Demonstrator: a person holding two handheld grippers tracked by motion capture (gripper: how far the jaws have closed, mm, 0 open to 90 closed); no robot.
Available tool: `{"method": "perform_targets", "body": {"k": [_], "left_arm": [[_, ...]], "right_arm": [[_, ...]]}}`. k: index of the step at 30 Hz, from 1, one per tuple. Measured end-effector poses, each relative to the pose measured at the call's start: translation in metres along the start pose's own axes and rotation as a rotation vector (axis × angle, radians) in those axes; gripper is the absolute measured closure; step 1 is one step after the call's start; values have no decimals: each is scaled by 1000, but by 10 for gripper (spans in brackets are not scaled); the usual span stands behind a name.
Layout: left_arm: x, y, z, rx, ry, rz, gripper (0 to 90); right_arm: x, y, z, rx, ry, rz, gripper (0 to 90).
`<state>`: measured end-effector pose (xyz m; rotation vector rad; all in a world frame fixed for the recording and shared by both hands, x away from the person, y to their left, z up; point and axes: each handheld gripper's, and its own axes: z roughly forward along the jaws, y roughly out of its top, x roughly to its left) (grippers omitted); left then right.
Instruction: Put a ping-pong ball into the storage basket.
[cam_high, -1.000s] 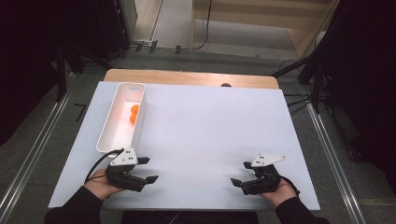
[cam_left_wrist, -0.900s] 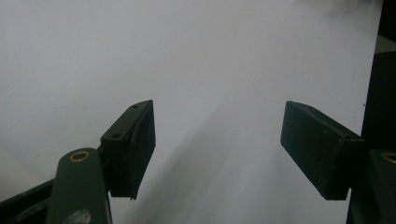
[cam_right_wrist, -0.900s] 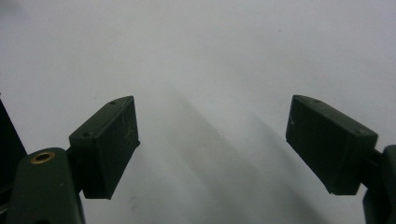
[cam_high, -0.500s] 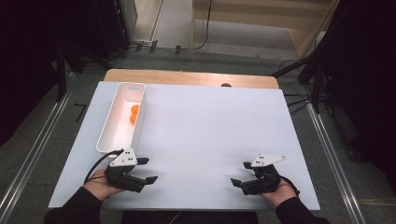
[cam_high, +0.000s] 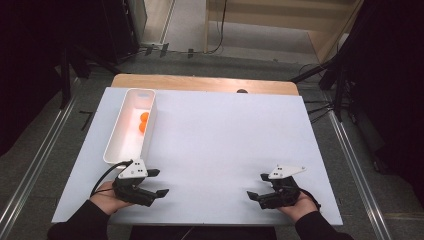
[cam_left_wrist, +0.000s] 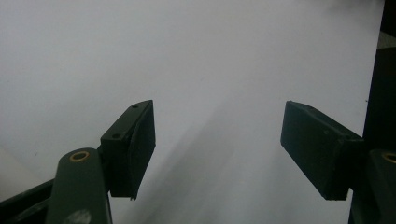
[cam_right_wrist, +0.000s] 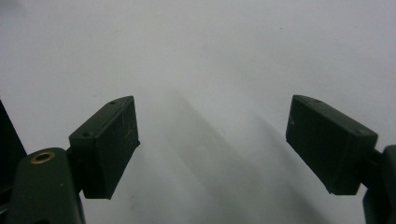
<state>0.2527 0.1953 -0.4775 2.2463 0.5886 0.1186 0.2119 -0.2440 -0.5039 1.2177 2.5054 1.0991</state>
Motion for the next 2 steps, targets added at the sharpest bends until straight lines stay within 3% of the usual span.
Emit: {"method": "perform_targets", "body": {"k": [2], "left_arm": [[0, 0, 0, 0, -1, 4, 268]], "right_arm": [[0, 0, 0, 0, -1, 0, 156]]}}
